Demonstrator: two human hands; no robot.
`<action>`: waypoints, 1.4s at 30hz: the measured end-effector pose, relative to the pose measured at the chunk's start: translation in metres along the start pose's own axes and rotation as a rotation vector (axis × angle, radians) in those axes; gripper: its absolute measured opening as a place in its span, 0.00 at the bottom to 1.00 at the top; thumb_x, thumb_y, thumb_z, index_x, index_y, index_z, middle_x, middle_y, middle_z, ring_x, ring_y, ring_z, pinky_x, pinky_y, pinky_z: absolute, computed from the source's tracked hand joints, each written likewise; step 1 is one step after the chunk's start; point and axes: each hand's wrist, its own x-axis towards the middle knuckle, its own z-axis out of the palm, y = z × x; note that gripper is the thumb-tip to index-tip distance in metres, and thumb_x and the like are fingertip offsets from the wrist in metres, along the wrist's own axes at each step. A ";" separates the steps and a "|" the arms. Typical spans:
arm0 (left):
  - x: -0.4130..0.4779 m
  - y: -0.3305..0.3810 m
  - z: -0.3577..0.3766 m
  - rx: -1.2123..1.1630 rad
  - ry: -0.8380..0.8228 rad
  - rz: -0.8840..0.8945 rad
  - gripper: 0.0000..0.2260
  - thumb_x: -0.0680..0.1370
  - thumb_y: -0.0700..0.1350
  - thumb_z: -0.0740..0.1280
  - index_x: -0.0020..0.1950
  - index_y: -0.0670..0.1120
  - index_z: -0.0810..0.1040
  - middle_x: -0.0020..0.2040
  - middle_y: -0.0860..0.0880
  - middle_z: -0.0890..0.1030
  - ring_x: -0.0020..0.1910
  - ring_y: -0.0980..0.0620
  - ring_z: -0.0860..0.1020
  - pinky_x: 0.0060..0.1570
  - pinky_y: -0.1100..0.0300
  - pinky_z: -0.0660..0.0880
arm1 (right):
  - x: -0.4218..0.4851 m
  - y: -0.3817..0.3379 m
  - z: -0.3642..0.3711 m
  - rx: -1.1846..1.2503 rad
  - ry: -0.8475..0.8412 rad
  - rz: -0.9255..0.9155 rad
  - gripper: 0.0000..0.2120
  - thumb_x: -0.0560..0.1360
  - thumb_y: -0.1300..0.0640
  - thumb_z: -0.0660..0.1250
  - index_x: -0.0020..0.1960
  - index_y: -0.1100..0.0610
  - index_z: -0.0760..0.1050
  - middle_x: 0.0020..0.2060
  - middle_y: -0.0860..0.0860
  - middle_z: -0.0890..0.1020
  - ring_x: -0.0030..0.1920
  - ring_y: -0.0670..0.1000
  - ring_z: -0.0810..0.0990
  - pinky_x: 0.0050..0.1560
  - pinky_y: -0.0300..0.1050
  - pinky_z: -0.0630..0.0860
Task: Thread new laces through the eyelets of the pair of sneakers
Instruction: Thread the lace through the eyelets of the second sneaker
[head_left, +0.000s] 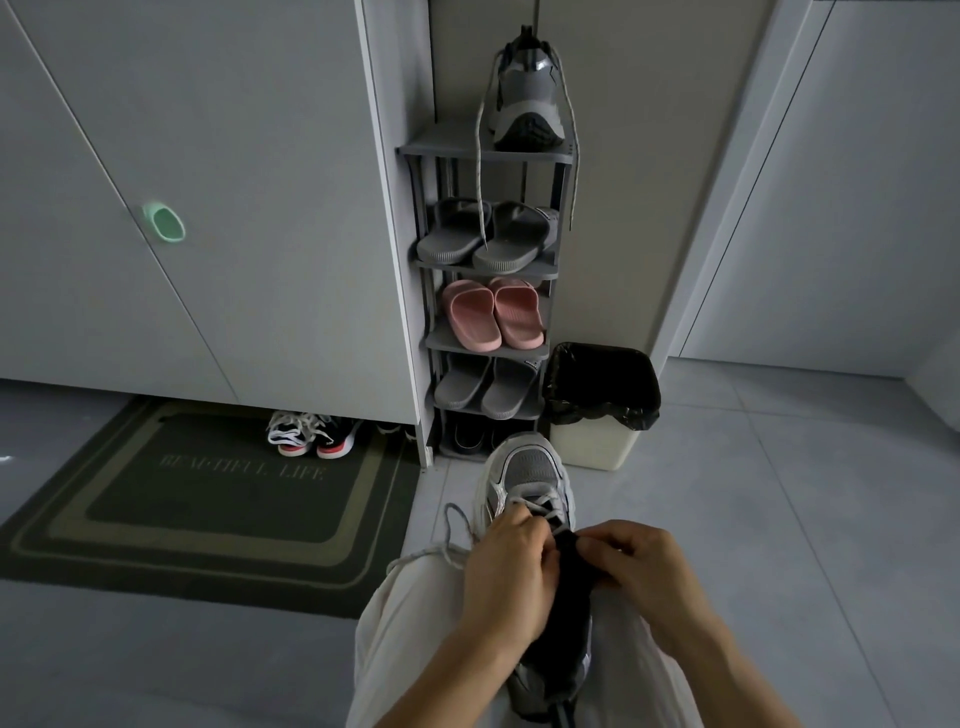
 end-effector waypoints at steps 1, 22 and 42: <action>0.000 -0.001 0.001 -0.029 0.009 -0.006 0.05 0.75 0.43 0.63 0.43 0.41 0.75 0.47 0.48 0.75 0.46 0.50 0.75 0.41 0.63 0.65 | 0.000 0.000 0.000 -0.010 -0.002 -0.008 0.11 0.70 0.68 0.68 0.35 0.55 0.82 0.34 0.56 0.84 0.38 0.52 0.82 0.43 0.45 0.79; 0.013 -0.004 0.007 0.122 -0.101 0.119 0.07 0.63 0.38 0.74 0.35 0.44 0.77 0.40 0.48 0.80 0.38 0.51 0.80 0.34 0.64 0.76 | -0.003 0.006 0.004 -0.408 0.059 -0.216 0.12 0.71 0.58 0.69 0.38 0.40 0.77 0.39 0.44 0.82 0.41 0.44 0.80 0.45 0.42 0.77; -0.005 -0.076 -0.020 -0.367 -0.025 -0.296 0.25 0.65 0.63 0.69 0.54 0.51 0.68 0.51 0.56 0.71 0.54 0.57 0.72 0.50 0.73 0.67 | 0.061 0.025 -0.114 1.004 0.608 0.118 0.09 0.79 0.68 0.54 0.42 0.65 0.70 0.29 0.55 0.79 0.23 0.43 0.79 0.25 0.33 0.75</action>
